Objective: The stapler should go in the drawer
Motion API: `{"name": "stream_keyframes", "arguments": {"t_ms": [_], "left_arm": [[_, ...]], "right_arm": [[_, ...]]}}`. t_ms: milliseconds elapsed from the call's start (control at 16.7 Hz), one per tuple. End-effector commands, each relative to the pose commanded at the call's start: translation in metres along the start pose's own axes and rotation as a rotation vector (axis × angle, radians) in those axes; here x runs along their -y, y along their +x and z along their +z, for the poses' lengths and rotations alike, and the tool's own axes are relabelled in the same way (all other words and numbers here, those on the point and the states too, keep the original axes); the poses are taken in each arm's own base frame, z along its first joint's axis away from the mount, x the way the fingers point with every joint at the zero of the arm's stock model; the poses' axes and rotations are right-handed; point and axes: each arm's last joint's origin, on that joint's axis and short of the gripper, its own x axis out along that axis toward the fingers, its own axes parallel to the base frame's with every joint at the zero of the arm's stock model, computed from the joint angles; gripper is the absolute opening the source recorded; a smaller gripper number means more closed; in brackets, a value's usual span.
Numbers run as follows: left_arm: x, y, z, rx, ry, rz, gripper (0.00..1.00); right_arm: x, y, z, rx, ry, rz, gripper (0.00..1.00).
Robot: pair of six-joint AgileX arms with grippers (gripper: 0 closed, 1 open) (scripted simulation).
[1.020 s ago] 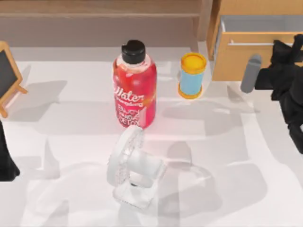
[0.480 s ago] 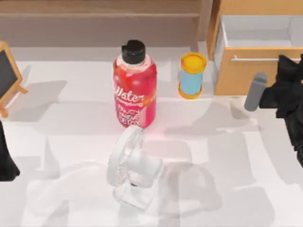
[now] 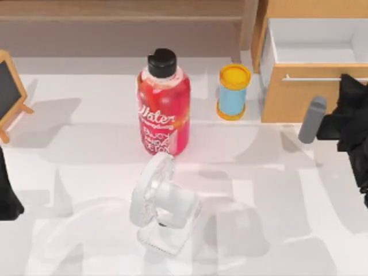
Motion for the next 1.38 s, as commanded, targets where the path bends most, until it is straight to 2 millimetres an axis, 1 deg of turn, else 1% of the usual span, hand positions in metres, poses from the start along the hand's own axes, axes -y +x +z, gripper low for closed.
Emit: {"name": "stream_keyframes", "arguments": {"t_ms": [60,240,360,480,600,840,1380], "left_arm": [[0.000,0.000,0.000,0.000,0.000,0.000,1.00],[0.000,0.000,0.000,0.000,0.000,0.000,1.00],[0.000,0.000,0.000,0.000,0.000,0.000,1.00],[0.000,0.000,0.000,0.000,0.000,0.000,1.00],[0.000,0.000,0.000,0.000,0.000,0.000,1.00],[0.000,0.000,0.000,0.000,0.000,0.000,1.00],[0.000,0.000,0.000,0.000,0.000,0.000,1.00]], "right_arm": [[0.001,-0.003,0.001,0.000,0.001,-0.006,0.00],[-0.002,-0.024,0.001,0.000,-0.003,0.008,0.00],[-0.001,-0.033,0.001,0.000,0.001,-0.004,0.00],[-0.004,-0.049,0.000,0.000,-0.006,0.016,0.00],[-0.002,-0.061,-0.001,0.000,-0.003,0.008,0.00],[-0.001,-0.063,0.000,0.000,0.000,0.002,0.00],[-0.001,-0.063,0.000,0.000,0.000,0.002,0.68]]}}
